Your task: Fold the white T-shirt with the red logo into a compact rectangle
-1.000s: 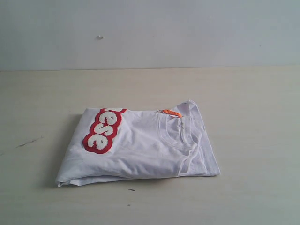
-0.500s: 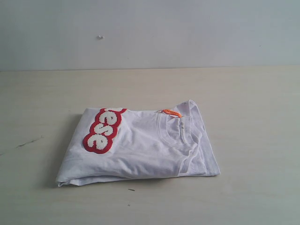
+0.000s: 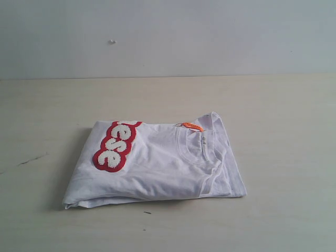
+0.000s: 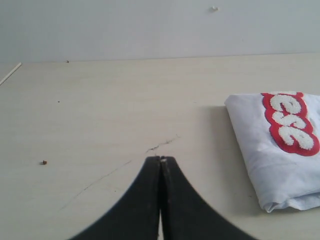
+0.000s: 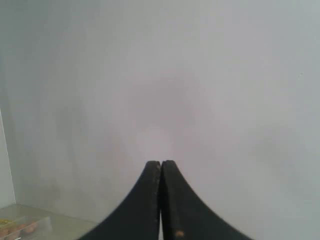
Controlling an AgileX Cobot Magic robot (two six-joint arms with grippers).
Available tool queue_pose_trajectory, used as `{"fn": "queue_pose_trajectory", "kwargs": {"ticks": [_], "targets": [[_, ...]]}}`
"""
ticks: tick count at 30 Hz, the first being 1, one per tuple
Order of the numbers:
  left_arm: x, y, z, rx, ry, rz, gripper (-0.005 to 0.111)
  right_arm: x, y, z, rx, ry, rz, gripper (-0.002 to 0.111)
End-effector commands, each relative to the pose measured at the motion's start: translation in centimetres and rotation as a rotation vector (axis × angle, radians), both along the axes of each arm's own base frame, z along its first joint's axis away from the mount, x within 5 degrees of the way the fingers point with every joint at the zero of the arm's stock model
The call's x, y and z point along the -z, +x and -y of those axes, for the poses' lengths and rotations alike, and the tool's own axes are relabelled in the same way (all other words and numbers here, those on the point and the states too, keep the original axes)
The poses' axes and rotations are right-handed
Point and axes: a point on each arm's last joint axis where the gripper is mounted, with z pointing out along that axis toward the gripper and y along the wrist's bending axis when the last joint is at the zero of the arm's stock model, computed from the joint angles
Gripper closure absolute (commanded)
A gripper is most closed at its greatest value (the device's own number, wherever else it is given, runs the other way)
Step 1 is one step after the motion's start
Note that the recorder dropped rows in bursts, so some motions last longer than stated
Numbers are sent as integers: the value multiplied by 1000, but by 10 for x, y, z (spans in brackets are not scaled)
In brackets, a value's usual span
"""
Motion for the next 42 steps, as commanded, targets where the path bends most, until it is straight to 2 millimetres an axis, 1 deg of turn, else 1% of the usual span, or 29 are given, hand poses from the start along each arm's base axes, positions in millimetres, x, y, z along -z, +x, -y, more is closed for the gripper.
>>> {"fn": "queue_pose_trajectory", "kwargs": {"ticks": [1, 12, 15, 18, 20, 23, 27, 32, 34, 36, 37, 38, 39, 40, 42], "targets": [[1, 0, 0, 5, 6, 5, 107, 1, 0, 0, -1, 3, 3, 108], [1, 0, 0, 5, 6, 5, 107, 1, 0, 0, -1, 3, 3, 108], [1, 0, 0, 5, 6, 5, 107, 0, 1, 0, 55, -108, 81, 108], [1, 0, 0, 5, 6, 5, 107, -5, -1, 1, 100, -160, 182, 108], [1, 0, 0, 5, 6, 5, 107, -8, -3, 3, 149, -167, 254, 108], [1, 0, 0, 5, 7, 2, 107, -5, -4, 5, 244, -136, 327, 108], [1, 0, 0, 5, 7, 2, 107, 2, -6, 9, 366, -93, 324, 108], [1, 0, 0, 5, 7, 2, 107, 10, -15, 14, 562, -103, 358, 108], [1, 0, 0, 5, 7, 0, 107, 19, -17, 15, 634, -115, 351, 108], [1, 0, 0, 5, 7, 0, 107, 35, -15, 15, 675, -126, 330, 108], [1, 0, 0, 5, 7, 0, 107, 48, -11, 16, 691, -138, 299, 108], [1, 0, 0, 5, 7, 0, 107, 55, -8, 16, 694, -145, 278, 108], [1, 0, 0, 5, 7, -2, 107, 69, 0, 17, 701, -157, 234, 108], [1, 0, 0, 5, 7, -2, 107, 78, 4, 18, 703, -173, 200, 108], [1, 0, 0, 5, 7, -4, 107, 112, 17, 19, 692, -207, 84, 108]]}}
